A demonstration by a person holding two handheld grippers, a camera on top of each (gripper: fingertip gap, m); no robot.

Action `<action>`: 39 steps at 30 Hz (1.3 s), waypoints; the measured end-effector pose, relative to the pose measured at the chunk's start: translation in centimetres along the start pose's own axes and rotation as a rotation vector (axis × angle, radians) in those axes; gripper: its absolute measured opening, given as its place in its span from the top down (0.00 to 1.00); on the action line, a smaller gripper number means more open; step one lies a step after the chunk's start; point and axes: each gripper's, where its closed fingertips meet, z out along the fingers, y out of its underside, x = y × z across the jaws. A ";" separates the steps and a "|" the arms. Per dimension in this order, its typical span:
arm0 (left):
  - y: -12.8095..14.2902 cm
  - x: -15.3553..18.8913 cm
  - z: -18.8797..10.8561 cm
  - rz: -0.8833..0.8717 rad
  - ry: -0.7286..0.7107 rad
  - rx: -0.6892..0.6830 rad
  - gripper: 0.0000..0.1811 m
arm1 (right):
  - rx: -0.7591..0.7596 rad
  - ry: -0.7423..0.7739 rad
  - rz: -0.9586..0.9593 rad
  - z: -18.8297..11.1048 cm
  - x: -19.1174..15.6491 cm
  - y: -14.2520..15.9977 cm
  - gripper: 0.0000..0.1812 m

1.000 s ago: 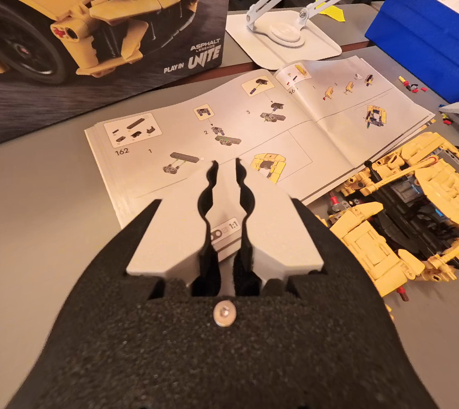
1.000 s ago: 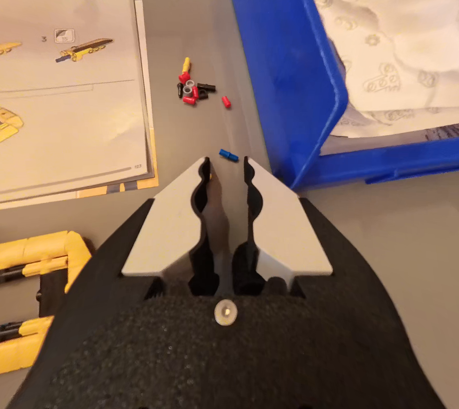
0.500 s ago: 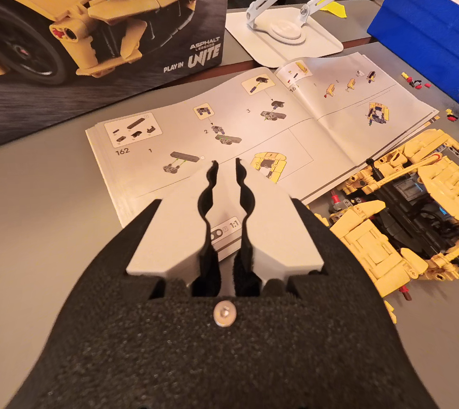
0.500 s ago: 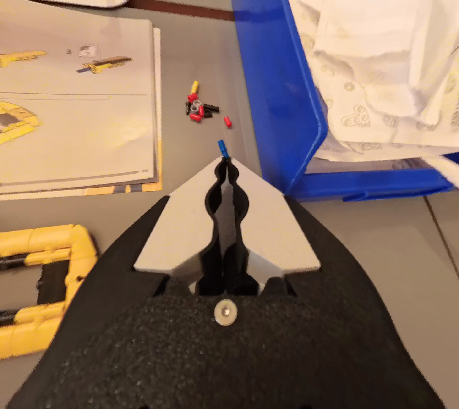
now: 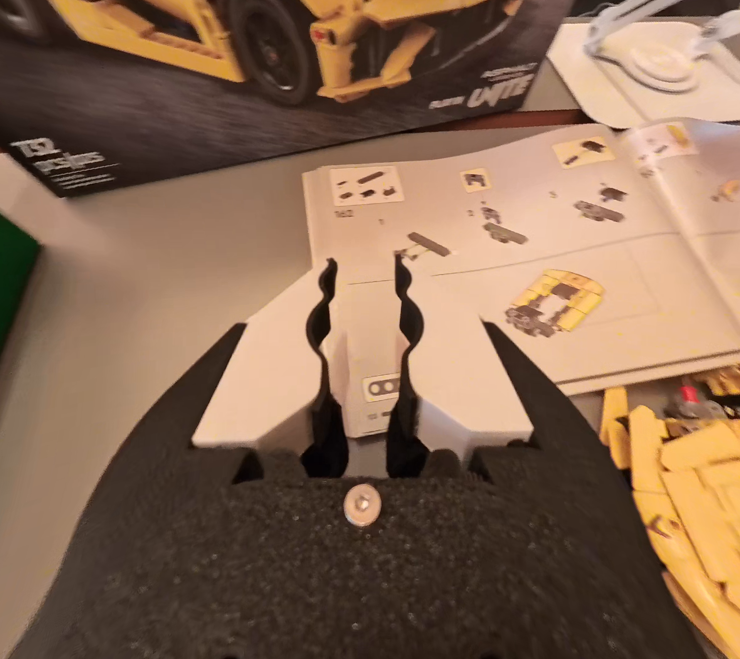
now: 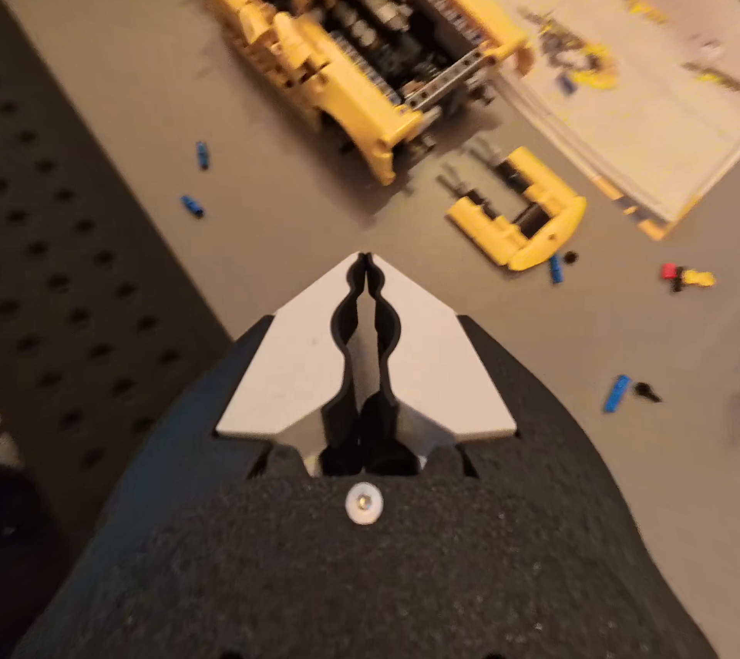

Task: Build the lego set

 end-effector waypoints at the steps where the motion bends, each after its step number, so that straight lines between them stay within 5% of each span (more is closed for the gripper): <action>1: 0.0 -0.7 -0.1 -0.011 -0.032 -0.001 0.82 | -0.009 -0.025 0.017 0.2 -0.8 0.4 1.00; 5: -0.1 -0.8 -0.1 -0.027 -0.026 -0.002 0.80 | 0.004 -0.018 0.073 1.0 -1.0 0.7 1.00; 8: -0.2 0.7 -0.1 -0.007 0.032 0.005 0.80 | 0.147 0.182 0.122 0.7 3.8 -2.4 0.99; 11: -0.5 2.6 -0.1 0.022 0.106 0.019 0.80 | 0.281 0.361 0.180 1.1 10.0 -5.9 0.87; 16: -0.5 3.5 -0.1 0.055 0.142 0.026 0.80 | 0.073 0.435 0.230 5.9 17.5 -4.4 0.83; 20: -0.8 3.5 -0.3 0.045 0.154 0.039 0.80 | -0.031 0.192 0.212 8.3 15.1 -3.2 0.83; 25: 0.1 3.6 0.3 0.048 0.168 0.002 0.81 | -0.036 0.181 0.156 8.6 14.3 -2.8 0.96; 33: 0.0 3.3 0.3 0.047 0.161 0.002 0.81 | -0.005 0.121 0.143 7.2 13.3 -3.9 0.97; 36: 0.1 3.1 0.3 0.044 0.156 -0.001 0.81 | 0.031 -0.060 0.117 4.4 8.8 -4.9 0.97; 39: 0.1 3.2 0.4 0.041 0.159 -0.003 0.81 | -0.075 -0.357 0.040 2.0 0.8 -2.1 0.97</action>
